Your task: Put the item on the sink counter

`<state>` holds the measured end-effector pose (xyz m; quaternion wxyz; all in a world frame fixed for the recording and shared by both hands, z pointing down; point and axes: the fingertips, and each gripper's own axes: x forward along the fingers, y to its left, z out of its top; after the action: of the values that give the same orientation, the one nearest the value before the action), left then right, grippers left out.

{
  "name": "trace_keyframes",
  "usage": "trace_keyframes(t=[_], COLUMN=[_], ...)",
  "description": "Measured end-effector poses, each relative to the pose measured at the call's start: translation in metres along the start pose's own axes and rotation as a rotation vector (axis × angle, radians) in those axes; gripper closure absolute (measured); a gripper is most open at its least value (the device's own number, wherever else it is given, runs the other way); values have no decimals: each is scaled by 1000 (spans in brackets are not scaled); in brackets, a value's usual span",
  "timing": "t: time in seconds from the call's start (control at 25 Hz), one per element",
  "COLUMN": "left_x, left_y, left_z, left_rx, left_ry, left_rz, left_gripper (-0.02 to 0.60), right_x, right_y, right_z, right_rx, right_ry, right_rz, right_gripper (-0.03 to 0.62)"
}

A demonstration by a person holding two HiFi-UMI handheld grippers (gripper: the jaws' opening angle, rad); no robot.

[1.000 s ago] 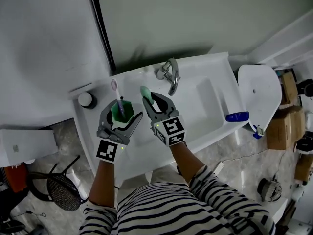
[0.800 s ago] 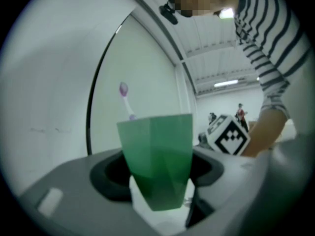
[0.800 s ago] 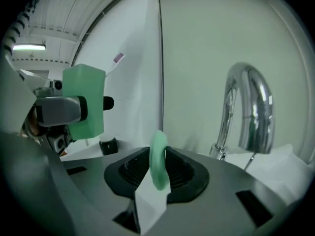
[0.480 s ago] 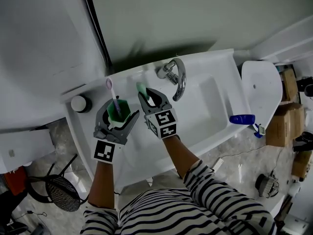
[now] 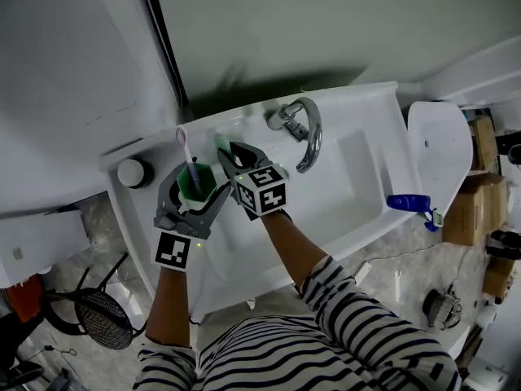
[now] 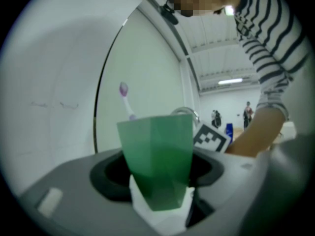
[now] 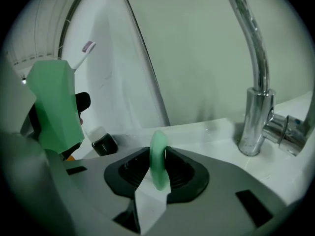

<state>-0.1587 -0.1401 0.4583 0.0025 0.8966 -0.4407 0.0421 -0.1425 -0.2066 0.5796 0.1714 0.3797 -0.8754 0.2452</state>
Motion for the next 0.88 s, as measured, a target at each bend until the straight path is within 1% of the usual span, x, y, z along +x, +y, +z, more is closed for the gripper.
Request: trace_keyframes(t=[0.12, 0.2, 0.44, 0.56, 0.64, 0.72, 0.88], left_x=[-4, -5, -6, -6, -6, -6, -6], left_y=[5, 7, 11, 11, 12, 14, 14], left_z=[-2, -3, -5, -3, -2, -1, -1], left_rx=[8, 10, 0, 13, 11, 21, 57], left_ry=[7, 6, 0, -1, -7, -6, 4], left_rz=[6, 10, 17, 11, 12, 13, 0], left_gripper=[265, 265, 265, 265, 265, 265, 265], right_x=[10, 17, 25, 26, 27, 29, 27], right_y=[3, 4, -3, -6, -8, -7, -13], right_z=[0, 3, 5, 5, 4, 2, -2], right_rx=[57, 87, 198, 230, 232, 208, 104], right_ry=[31, 46, 103, 124, 138, 155, 182], right_rz=[45, 60, 82, 78, 67, 52, -9], right_gripper=[497, 497, 496, 496, 494, 488, 462])
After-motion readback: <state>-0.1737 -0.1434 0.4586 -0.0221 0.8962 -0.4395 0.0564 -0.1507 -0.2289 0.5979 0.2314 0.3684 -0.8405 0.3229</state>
